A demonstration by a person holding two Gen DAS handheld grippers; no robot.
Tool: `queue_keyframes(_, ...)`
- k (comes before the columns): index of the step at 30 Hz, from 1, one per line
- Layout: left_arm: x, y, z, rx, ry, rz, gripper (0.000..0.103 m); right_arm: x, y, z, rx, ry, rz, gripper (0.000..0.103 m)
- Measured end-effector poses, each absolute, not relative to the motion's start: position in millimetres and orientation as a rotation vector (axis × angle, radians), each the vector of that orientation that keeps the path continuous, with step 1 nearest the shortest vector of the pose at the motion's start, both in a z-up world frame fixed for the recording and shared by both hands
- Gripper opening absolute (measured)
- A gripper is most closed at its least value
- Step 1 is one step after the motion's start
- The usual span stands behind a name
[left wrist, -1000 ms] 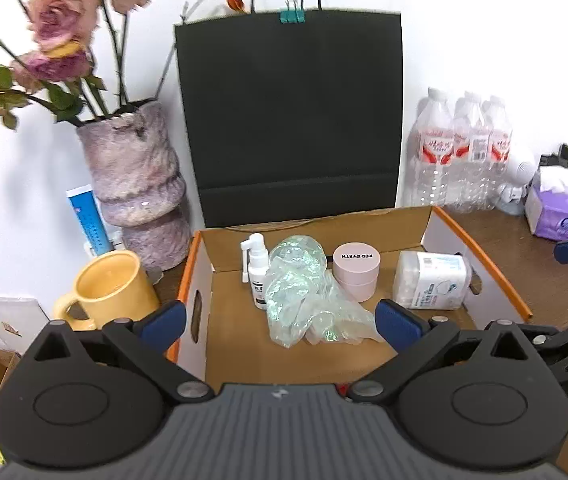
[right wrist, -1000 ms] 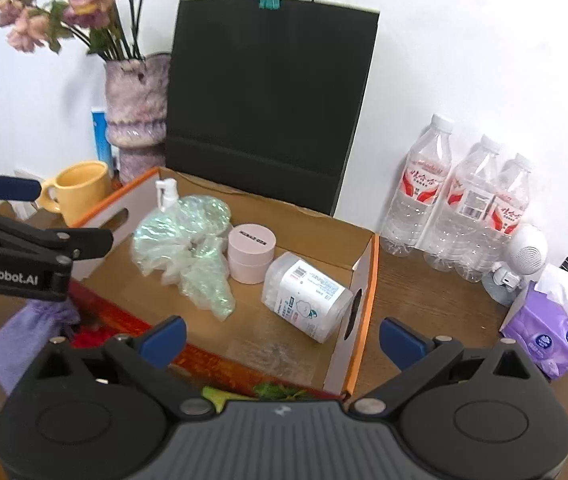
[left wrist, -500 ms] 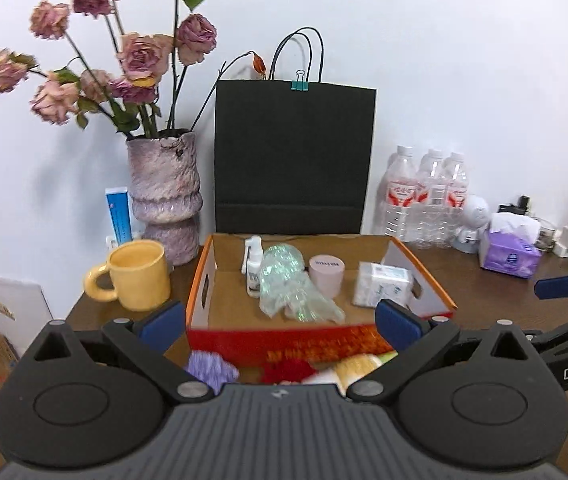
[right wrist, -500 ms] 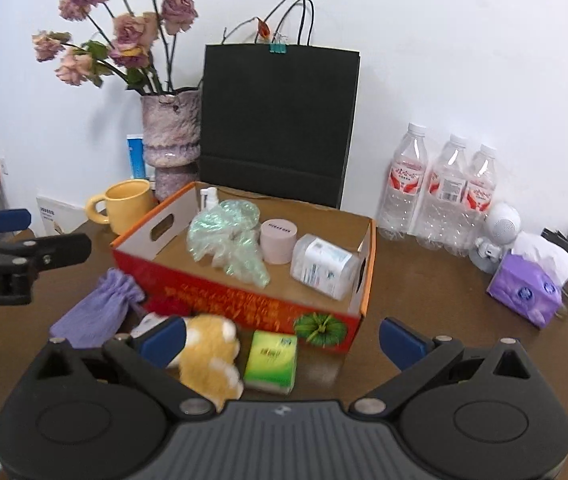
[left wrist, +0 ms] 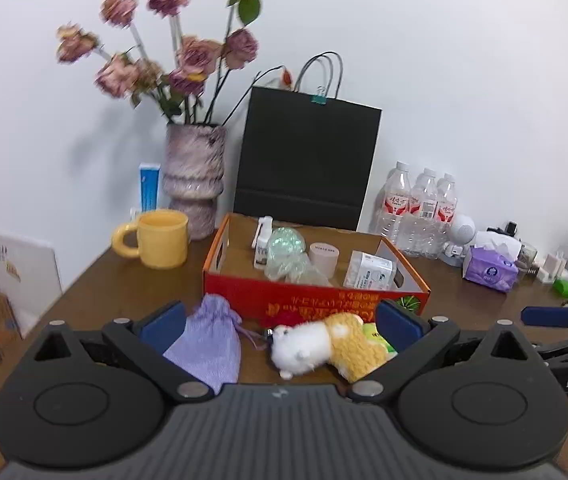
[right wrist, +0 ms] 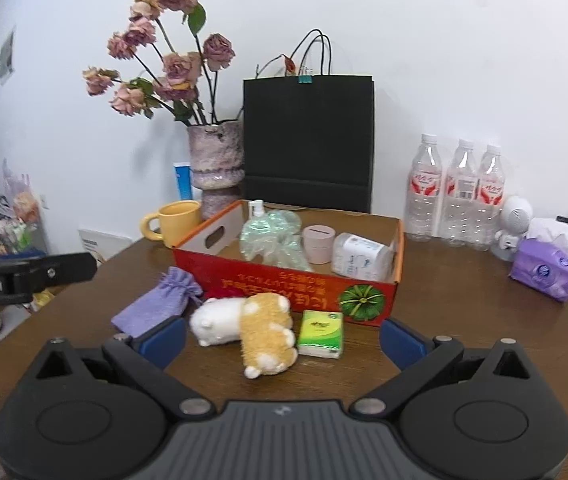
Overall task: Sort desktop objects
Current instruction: 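Withdraw both tools from the box toward the remaining table items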
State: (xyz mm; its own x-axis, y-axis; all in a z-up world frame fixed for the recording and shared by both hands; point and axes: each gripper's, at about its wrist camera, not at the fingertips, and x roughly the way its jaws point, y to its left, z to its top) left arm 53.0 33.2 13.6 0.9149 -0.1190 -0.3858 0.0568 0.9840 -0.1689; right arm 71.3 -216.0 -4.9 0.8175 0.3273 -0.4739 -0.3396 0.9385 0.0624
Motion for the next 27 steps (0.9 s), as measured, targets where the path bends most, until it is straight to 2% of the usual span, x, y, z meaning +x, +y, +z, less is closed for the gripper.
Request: queue_keyframes(27, 38.0, 34.4, -16.5, -0.198, 0.432, -0.024, 0.103, 69.6, -212.0, -43.7, -0.059, 0.536, 0.389, 0.103)
